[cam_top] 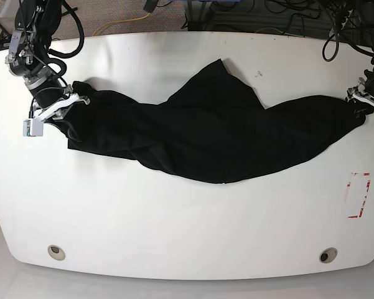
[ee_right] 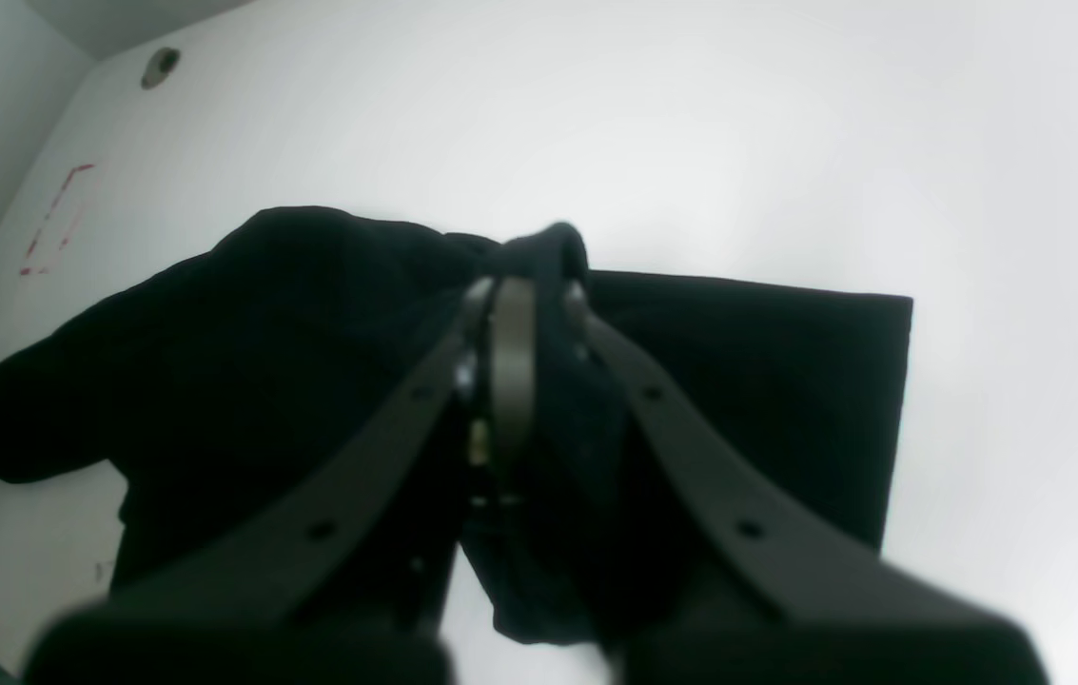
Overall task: Fold the T-shirt properly
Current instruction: 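Hold the shirt stretched between both grippers and lower it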
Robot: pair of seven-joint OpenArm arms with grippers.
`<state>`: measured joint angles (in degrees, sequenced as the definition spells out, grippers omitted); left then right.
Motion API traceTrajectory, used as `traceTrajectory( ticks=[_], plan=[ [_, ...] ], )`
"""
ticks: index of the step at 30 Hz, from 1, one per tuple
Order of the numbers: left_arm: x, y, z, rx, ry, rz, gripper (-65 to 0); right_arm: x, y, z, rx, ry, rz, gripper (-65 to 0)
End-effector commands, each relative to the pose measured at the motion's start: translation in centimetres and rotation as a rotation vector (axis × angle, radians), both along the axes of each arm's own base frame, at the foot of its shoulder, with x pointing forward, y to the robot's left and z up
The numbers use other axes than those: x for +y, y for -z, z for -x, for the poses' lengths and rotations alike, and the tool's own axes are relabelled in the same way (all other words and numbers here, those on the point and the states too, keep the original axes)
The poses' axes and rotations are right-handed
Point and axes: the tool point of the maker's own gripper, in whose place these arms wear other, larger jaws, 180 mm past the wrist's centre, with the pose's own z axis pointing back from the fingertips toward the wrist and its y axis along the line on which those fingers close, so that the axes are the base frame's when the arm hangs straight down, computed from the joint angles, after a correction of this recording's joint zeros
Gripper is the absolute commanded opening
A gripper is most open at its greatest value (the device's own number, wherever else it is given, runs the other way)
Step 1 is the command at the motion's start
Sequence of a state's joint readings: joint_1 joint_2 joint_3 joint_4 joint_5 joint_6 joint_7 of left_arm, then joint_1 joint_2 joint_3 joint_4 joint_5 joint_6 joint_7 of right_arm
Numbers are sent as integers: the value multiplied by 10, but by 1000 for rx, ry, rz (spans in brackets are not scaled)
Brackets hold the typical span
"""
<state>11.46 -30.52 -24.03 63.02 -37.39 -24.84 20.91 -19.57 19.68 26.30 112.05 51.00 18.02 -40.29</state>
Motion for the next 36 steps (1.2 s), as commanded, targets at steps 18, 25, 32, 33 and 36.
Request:
traceTrajectory(
  ticks=[18, 25, 32, 33, 36],
  plan=[
    [-16, 5, -22, 22, 62, 7, -633, -2, -13, -1, -46, -2, 5, -650],
    [-26, -22, -39, -45, 113, -24, -650, -8, -22, -16, -80, 8, 10, -650],
    [-57, -75, -68, -128, 234, -89, -650, -33, -50, -51, -156, 19, 61, -650],
    [-58, -89, -77, -149, 238, -103, -650, -38, -55, -56, -164, 23, 71, -650],
    [-50, -126, -92, -177, 203, -140, -650, -54, -68, -73, -191, 41, 90, -650]
  ],
)
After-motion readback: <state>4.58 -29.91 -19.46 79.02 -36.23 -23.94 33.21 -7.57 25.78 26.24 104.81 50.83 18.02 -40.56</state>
